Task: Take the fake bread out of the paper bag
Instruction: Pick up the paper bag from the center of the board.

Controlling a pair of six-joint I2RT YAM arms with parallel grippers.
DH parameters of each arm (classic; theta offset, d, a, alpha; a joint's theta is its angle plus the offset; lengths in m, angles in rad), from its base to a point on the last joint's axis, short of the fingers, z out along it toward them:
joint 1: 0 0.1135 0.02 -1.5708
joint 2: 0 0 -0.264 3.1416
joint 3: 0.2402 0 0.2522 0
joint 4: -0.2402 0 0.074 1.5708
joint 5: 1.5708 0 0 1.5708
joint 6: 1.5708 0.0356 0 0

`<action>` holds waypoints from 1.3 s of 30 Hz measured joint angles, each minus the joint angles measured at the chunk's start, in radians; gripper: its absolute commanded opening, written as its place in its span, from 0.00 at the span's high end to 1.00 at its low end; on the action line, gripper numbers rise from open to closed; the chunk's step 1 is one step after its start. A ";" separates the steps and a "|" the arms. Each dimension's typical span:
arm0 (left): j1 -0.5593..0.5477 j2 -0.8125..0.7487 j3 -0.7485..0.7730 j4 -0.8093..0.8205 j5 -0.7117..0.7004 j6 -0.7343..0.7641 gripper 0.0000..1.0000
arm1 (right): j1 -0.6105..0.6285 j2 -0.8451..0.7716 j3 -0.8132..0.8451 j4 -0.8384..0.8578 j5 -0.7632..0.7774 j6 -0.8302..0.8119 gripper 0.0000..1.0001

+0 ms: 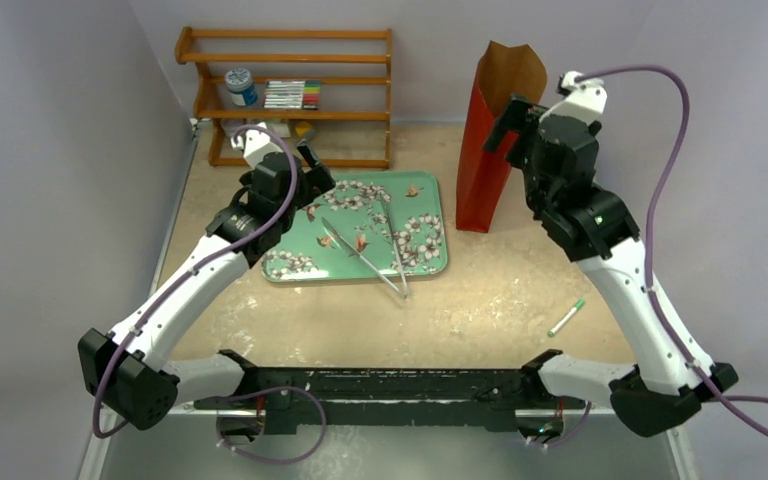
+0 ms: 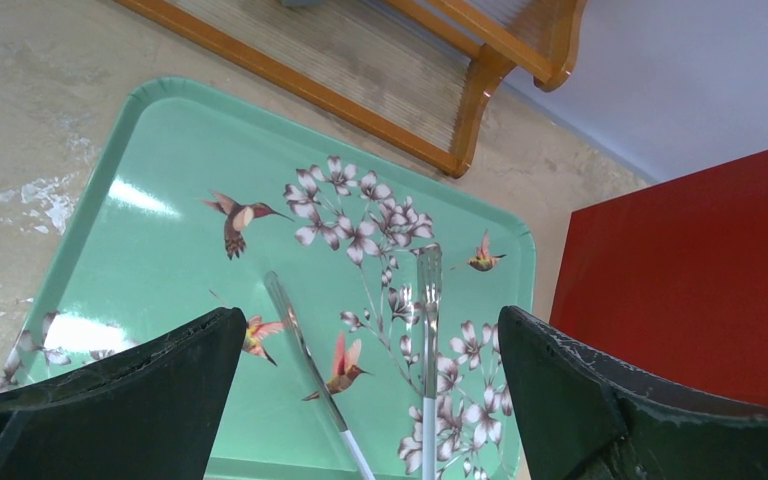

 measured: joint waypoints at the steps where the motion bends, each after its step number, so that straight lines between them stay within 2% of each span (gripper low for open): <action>1: 0.000 0.005 0.000 0.000 0.003 -0.003 0.01 | 0.000 0.026 0.031 0.002 0.005 -0.015 0.00; 12: 0.000 0.020 0.000 -0.003 0.014 -0.005 0.01 | 0.000 0.350 0.402 -0.063 0.023 -0.137 0.00; 23: 0.012 0.020 0.000 -0.053 -0.017 -0.006 0.01 | 0.000 0.644 0.723 -0.263 0.043 -0.191 0.00; 33: 0.087 0.020 0.000 -0.103 -0.058 -0.014 0.01 | -0.048 0.738 0.828 -0.348 0.036 -0.200 0.01; 39: 0.125 0.020 -0.008 -0.137 -0.104 -0.041 0.00 | -0.097 0.798 0.876 -0.386 -0.018 -0.204 0.05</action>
